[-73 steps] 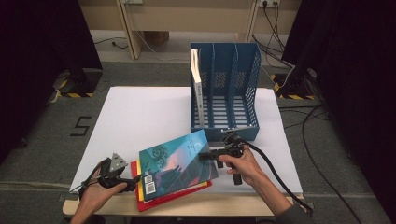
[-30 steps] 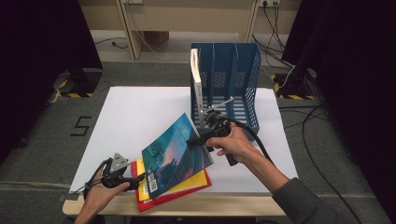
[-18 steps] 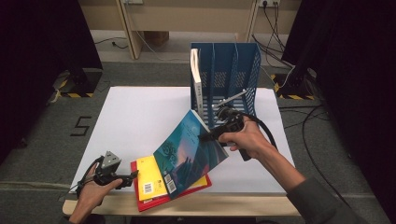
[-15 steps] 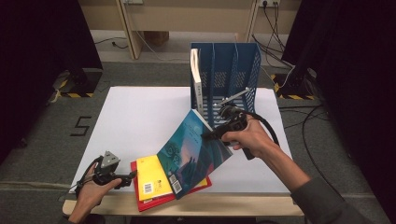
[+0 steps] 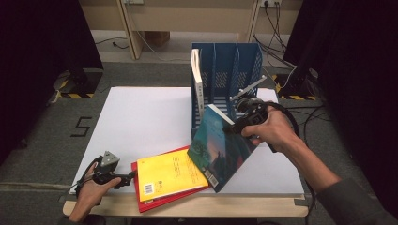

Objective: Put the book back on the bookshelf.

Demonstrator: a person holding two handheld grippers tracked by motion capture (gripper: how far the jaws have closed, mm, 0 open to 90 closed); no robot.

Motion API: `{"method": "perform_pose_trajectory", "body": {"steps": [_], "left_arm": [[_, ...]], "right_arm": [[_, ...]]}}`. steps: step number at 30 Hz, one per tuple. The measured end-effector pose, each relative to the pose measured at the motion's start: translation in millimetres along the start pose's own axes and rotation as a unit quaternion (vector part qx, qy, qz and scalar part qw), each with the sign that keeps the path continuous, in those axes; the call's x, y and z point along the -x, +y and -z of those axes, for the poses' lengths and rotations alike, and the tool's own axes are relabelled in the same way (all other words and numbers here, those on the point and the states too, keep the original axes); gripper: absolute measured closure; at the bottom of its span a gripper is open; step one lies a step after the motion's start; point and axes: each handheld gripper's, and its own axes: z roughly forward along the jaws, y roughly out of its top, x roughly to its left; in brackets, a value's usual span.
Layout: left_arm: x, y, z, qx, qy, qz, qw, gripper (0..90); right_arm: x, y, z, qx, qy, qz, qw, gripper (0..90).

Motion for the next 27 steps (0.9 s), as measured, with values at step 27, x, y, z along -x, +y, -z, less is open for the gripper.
{"method": "perform_pose_trajectory", "body": {"steps": [27], "left_arm": [[1.4, 0.3, -2.5, 0.004, -0.002, 0.001, 1.0000, 11.7]], "right_arm": [[26.8, -22.7, 6.9, -0.058, -0.080, -0.002, 0.9951, 72.2]]}}
